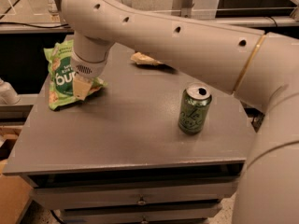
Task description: Move green rice chip bag near green can
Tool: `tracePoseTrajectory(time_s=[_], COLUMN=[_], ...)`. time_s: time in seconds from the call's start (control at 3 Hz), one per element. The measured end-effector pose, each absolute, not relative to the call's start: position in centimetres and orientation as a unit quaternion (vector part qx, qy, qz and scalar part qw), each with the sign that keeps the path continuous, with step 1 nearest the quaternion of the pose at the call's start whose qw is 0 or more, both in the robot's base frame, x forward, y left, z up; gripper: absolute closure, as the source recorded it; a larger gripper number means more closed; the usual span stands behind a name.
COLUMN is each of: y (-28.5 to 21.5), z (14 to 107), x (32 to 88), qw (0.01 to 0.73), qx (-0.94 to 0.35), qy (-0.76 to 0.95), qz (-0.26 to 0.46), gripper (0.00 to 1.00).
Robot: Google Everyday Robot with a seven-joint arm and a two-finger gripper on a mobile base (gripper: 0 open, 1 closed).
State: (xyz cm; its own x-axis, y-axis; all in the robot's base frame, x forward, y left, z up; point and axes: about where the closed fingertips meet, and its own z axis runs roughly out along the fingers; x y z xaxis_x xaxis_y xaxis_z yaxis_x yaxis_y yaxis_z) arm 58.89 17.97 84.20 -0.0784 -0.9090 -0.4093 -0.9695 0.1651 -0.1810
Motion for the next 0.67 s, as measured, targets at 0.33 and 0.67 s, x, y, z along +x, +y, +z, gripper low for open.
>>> tracePoseTrajectory(time_s=[0.33,0.67], y=[16.9,15.6], z=[84.8,85.7], x=[58.9,59.1], qw=[0.221,0.225], qx=[-0.639,-0.636], qy=[0.734,0.737], qz=[0.061,0.051], gripper=[0.95,1.0])
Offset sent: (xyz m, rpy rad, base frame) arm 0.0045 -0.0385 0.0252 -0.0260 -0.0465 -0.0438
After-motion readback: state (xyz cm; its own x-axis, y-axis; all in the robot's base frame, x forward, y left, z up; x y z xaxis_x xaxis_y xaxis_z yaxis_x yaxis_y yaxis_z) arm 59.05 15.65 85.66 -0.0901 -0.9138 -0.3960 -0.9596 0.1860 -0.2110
